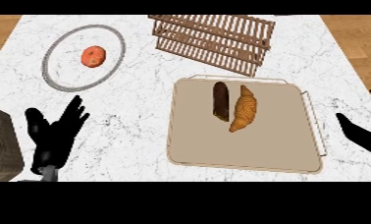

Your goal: Pick the croissant from the tray and place it in the tiered shelf

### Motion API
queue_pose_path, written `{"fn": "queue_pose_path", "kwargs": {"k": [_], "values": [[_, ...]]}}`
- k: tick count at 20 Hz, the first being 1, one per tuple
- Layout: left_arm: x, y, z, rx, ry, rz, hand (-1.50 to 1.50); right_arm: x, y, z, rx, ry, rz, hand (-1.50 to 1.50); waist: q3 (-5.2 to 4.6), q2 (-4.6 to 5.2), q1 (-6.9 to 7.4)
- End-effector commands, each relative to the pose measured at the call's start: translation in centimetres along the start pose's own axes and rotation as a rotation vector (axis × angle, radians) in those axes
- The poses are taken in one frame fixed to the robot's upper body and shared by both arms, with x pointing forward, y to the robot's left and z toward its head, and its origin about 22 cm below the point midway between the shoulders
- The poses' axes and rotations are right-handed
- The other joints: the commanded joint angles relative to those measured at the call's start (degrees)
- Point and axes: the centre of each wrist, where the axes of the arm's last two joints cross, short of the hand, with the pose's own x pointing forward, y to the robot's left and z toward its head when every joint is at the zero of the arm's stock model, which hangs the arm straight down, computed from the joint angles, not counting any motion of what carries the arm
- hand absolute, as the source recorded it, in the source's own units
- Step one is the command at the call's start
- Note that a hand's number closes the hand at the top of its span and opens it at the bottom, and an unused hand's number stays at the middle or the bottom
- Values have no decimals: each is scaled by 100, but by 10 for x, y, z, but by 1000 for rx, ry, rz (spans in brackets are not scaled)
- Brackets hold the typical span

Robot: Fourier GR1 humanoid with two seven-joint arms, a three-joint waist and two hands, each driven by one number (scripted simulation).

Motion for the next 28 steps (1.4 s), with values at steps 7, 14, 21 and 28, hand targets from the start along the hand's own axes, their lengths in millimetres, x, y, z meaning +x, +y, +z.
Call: {"fn": "queue_pose_path", "kwargs": {"k": [7, 14, 21, 28], "values": [[5, -1, -10, -73, 12, -17, 0, 80, -25, 93, 186, 36, 43, -150, 5, 83, 388], [-5, -9, -17, -103, 24, -29, 0, 121, -10, 81, 260, 180, 238, -150, -3, 132, 568], [7, -14, -22, -130, -2, -32, 0, 150, 37, 52, 153, 277, 279, -150, -4, 146, 698], [10, -19, -24, -123, 11, -48, 0, 149, 89, 39, 182, 374, 418, -150, 10, 136, 629]]}}
